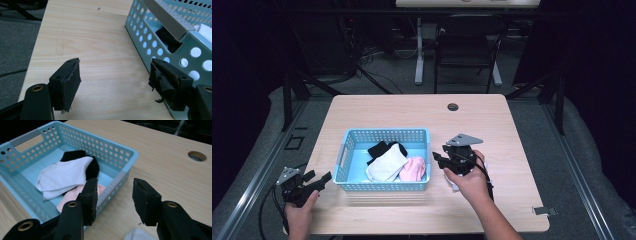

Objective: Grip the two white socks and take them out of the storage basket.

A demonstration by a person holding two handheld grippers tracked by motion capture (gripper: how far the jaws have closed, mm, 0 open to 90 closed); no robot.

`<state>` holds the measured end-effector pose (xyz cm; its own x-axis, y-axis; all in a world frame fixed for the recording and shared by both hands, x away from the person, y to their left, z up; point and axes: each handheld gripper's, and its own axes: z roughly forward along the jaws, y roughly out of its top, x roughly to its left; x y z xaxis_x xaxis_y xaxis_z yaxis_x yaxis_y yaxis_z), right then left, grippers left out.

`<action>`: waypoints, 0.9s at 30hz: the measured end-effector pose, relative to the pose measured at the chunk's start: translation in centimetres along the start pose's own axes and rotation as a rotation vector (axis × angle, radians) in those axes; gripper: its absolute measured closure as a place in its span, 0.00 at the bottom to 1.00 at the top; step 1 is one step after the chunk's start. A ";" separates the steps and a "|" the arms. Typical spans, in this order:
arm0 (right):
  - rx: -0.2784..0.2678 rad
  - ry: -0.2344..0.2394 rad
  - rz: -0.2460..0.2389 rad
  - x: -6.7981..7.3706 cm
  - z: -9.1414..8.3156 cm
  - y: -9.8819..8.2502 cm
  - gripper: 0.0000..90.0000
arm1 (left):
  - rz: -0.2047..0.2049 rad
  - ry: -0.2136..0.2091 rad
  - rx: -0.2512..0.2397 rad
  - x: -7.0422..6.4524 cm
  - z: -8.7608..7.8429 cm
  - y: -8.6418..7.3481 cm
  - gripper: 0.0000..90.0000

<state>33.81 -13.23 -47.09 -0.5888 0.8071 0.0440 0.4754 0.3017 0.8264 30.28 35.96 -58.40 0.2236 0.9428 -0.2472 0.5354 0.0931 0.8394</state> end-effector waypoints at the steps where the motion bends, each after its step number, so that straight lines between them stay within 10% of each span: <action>1: -0.002 0.006 -0.003 0.2 0.2 0.3 0.62 | 0.000 0.000 0.000 0.0 0.0 0.0 0.28; 18: 0.139 0.106 -0.048 3.7 6.3 5.9 0.67 | -0.002 -0.001 -0.002 0.1 0.0 0.0 0.28; 27: 0.291 0.121 0.029 4.6 10.8 6.9 0.70 | -0.005 -0.003 -0.002 0.2 0.0 0.0 0.28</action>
<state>41.45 -1.96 -47.28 -0.6375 0.7564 0.1466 0.6500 0.4258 0.6295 30.33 36.12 -58.41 0.2233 0.9412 -0.2534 0.5354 0.0988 0.8388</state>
